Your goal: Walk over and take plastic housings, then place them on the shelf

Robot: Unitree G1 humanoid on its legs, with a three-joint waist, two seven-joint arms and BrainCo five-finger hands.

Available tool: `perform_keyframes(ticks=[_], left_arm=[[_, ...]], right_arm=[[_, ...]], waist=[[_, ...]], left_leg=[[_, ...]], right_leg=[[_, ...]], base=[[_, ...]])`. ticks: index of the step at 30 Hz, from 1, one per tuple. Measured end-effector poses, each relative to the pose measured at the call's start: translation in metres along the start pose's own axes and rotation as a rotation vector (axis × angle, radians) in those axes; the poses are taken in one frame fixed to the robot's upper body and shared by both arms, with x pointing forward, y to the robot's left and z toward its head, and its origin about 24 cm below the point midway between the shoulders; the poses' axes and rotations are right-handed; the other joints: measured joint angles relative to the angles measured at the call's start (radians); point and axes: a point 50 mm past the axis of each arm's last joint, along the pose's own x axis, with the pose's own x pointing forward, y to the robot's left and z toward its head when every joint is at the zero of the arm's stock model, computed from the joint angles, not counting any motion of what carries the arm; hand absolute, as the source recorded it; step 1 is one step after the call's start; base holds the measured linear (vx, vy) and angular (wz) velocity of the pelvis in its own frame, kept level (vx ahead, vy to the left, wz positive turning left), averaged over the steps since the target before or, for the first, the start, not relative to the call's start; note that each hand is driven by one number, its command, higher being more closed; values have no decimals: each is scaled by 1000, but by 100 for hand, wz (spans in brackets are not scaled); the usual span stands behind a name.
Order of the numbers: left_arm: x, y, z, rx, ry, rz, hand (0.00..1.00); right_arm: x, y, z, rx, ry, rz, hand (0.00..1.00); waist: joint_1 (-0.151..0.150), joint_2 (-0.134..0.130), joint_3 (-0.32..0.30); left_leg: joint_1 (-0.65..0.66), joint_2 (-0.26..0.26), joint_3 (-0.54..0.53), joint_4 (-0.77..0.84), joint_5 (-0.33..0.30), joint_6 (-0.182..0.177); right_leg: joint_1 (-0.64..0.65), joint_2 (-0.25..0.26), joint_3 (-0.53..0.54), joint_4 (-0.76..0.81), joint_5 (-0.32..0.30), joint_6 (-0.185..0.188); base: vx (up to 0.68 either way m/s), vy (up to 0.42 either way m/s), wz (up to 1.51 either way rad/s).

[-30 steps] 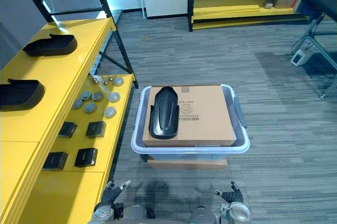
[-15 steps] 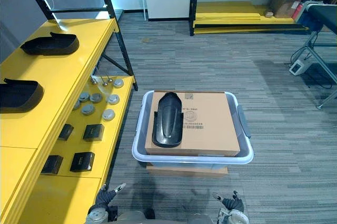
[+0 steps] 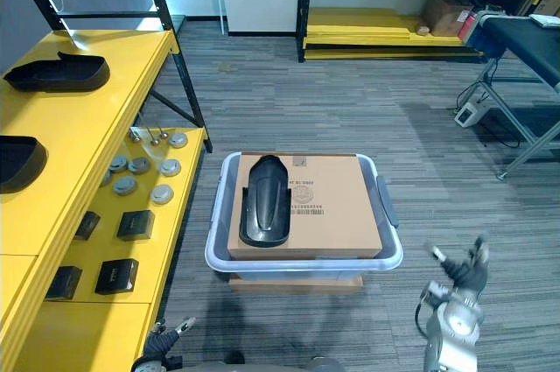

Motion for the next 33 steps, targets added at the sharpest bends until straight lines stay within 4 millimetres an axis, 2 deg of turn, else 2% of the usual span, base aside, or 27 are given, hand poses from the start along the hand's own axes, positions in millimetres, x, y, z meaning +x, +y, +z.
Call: perform_keyframes(ticks=[3,5,9,10,13,14,16,21,23,24,28,30,33], left_arm=[[-1,-3,2,8,-16,-13,0],[-1,-3,5,5,-31,-14,0],[-1,-6,11,12,-61,-25,0],[-1,-8,16,10,-85,-29,0],[-2,-11,26,7,-127,-38,0],[-1,-12,32,2,-146,-39,0],[-1,-15,37,-4,-162,-38,0],[-1,-18,53,-5,-229,-40,0],[-1,-18,57,-2,-241,-40,0],[0,-18,59,0,-250,-37,0],[1,-22,68,14,-278,-34,0],[2,-24,72,19,-284,-30,0],[3,-25,75,7,-283,-32,0]], right_arm=[[-3,29,4,-33,-27,104,0],[-2,56,7,-50,-43,174,0],[9,83,-1,-112,0,219,0],[14,91,-3,-129,24,228,0],[22,115,-4,-136,76,254,0],[24,122,-5,-152,86,268,0],[27,130,-6,-185,100,286,0],[39,144,-12,-242,188,258,0],[45,146,-7,-243,190,223,0],[51,149,-1,-234,187,204,100],[68,151,15,-257,178,159,100],[72,143,15,-256,186,121,100],[76,140,17,-258,189,112,100]], waist=[[4,0,0],[23,4,2],[38,5,11],[55,7,24],[69,12,63],[83,15,82],[106,19,104],[111,27,177],[111,30,196],[114,31,205],[123,35,226],[136,36,228],[135,33,238]], left_leg=[[-18,0,-19,0,0,-1],[-36,-2,-32,1,1,-1],[-79,-15,-83,1,20,2],[-91,-17,-95,2,27,3],[-119,-27,-131,2,41,2],[-125,-29,-136,2,46,2],[-138,-34,-154,5,48,2],[-182,-52,-222,5,85,0],[-192,-56,-238,5,90,0],[-196,-57,-238,5,96,0],[-215,-63,-239,-14,127,-1],[-215,-63,-245,-42,149,-3],[-212,-59,-261,-77,177,-10]], right_leg=[[-1,3,-21,-14,2,-1],[-7,4,-35,-21,2,-1],[-9,1,-84,-45,12,-4],[-12,1,-86,-52,20,-6],[-15,-2,-123,-58,21,-5],[-14,-3,-131,-63,27,-4],[-17,-4,-140,-68,30,1],[-21,-14,-212,-69,37,9],[-24,-15,-219,-69,40,8],[-29,-15,-217,-69,46,6],[-55,-23,-215,-71,60,8],[-65,-23,-217,-70,63,12],[-72,-16,-224,-68,65,11]], base=[[37,-21,23],[34,-17,20],[31,-7,46],[9,16,39],[-10,8,41],[-28,19,33],[-28,18,24],[-30,9,45],[-50,27,27],[-54,47,3],[-93,66,0],[-96,37,7],[-114,30,12]])
